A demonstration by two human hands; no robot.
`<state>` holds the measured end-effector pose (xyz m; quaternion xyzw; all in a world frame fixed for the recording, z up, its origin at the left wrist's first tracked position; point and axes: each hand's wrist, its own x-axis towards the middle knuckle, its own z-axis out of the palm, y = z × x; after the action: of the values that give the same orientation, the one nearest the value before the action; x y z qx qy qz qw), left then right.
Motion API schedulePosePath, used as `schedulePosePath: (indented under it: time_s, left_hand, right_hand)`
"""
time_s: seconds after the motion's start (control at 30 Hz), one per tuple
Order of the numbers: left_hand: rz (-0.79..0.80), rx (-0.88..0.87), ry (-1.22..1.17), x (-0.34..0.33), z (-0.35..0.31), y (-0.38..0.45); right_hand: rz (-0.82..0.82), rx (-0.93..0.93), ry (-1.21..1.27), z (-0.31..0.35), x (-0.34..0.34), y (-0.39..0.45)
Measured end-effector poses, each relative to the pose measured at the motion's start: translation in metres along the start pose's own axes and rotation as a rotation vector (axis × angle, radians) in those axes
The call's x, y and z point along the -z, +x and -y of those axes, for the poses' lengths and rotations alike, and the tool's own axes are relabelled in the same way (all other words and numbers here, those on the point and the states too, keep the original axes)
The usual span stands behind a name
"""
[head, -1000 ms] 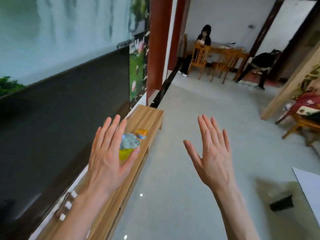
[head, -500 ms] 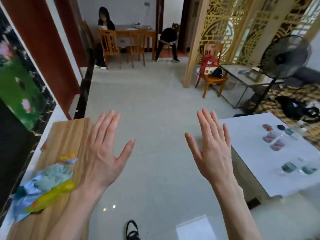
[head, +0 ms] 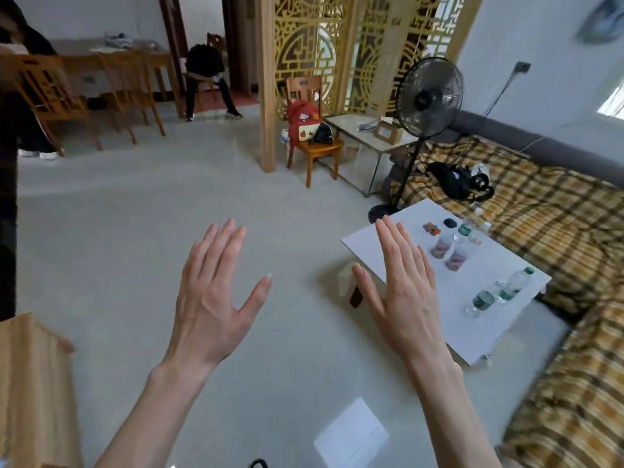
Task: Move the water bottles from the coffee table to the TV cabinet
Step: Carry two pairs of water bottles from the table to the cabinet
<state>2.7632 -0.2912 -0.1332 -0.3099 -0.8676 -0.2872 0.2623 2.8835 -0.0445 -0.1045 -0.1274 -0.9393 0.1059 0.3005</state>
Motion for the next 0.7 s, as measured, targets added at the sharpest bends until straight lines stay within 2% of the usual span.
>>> schedulePosePath:
  time_s: [0.3,0.7]
  left_hand:
    - [0.121,-0.095,-0.151,-0.092,0.036,0.122]
    - [0.292,-0.245,-0.308,-0.228,-0.004,0.225]
  right_hand:
    - [-0.07,-0.17,-0.153,-0.038,-0.051,0.082]
    - [-0.156,-0.385,-0.21,-0.137,-0.077,0.141]
